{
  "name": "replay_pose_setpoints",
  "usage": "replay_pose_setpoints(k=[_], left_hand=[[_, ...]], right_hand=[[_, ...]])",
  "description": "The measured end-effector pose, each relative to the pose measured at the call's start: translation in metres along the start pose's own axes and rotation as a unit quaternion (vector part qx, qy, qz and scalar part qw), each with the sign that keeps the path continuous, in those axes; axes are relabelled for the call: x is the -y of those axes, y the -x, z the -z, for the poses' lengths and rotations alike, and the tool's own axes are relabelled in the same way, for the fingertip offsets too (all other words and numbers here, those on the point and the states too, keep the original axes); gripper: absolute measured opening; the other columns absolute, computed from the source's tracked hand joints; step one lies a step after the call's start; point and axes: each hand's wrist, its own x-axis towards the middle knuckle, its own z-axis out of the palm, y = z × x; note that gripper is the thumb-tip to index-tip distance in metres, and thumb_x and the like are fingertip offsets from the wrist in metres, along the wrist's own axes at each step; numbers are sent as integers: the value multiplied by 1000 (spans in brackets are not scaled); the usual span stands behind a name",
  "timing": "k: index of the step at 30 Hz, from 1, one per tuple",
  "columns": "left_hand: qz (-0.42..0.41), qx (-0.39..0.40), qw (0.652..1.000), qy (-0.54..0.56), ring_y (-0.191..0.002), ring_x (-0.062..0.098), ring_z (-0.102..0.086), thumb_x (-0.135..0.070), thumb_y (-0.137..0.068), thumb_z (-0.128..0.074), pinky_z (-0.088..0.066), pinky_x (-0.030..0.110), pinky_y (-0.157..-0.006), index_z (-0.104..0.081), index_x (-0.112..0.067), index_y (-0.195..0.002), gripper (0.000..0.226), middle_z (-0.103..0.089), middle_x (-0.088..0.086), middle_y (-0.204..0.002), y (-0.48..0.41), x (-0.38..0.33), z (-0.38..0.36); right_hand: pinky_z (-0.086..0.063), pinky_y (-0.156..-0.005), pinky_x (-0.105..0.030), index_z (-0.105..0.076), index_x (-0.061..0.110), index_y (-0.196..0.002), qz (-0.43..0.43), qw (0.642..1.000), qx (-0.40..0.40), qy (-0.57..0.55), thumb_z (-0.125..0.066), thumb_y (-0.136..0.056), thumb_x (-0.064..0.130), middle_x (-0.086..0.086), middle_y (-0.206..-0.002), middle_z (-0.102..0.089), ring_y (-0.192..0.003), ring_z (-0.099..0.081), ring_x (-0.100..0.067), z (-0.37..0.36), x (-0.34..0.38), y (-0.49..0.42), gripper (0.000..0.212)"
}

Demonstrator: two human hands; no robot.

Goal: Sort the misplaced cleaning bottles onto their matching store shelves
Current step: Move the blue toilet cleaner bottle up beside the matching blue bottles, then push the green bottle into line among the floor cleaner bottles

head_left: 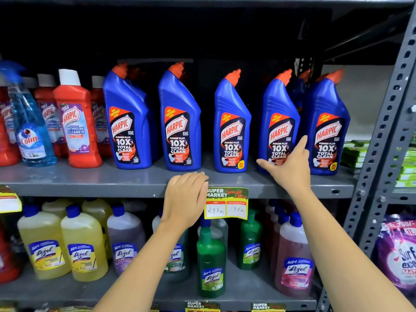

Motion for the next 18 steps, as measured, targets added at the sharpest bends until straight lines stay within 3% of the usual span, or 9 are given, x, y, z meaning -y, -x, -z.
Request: replay_pose_setpoints(k=[4,7,12,14,18], left_hand=[[5,-14,999,31,-138,22,-38,-27,-98,-36,-24,37,-113,-50,-7,-137,46,-45,9,-149,19,3,-5],[4,-41,999,33,-147,27,-18,-26,-97,-39,-10,42,-121,-34,-3,-146,54,-23,17,-158,45,9,-12],[39,-16,999,19,-148,33,-8,-29,-97,-42,-12,54,-119,-26,-6,-148,58,-15,24,-157,109,21,-35],[58,26,998,19,-148,35,-11,-30,-97,-42,-15,56,-118,-28,-8,-147,56,-17,24,-157,139,24,-45],[71,162,984,28,-146,32,-20,-32,-99,-36,-21,54,-117,-35,-8,-146,53,-26,20,-156,202,25,-65]], right_hand=[[-37,-112,-46,-17,6,-154,117,967,-159,-161,-66,-90,30,-18,-149,-41,-136,-43,-29,-11,-10,49,84],[-27,-119,-45,-33,-8,-142,214,934,-221,-180,-56,-93,8,-35,-144,-37,-139,-35,-39,-41,-37,111,57],[-23,-120,-37,-39,-7,-140,104,973,-121,-169,-53,-90,16,-28,-141,-42,-135,-36,-36,-93,-62,182,56],[-30,-116,-43,-37,-3,-143,51,985,-39,-159,-58,-88,19,-22,-141,-44,-132,-40,-33,-111,-67,202,62],[-41,-108,-41,-24,8,-152,-72,976,105,-177,-71,-77,47,-10,-139,-44,-127,-46,-21,-139,-73,235,96]])
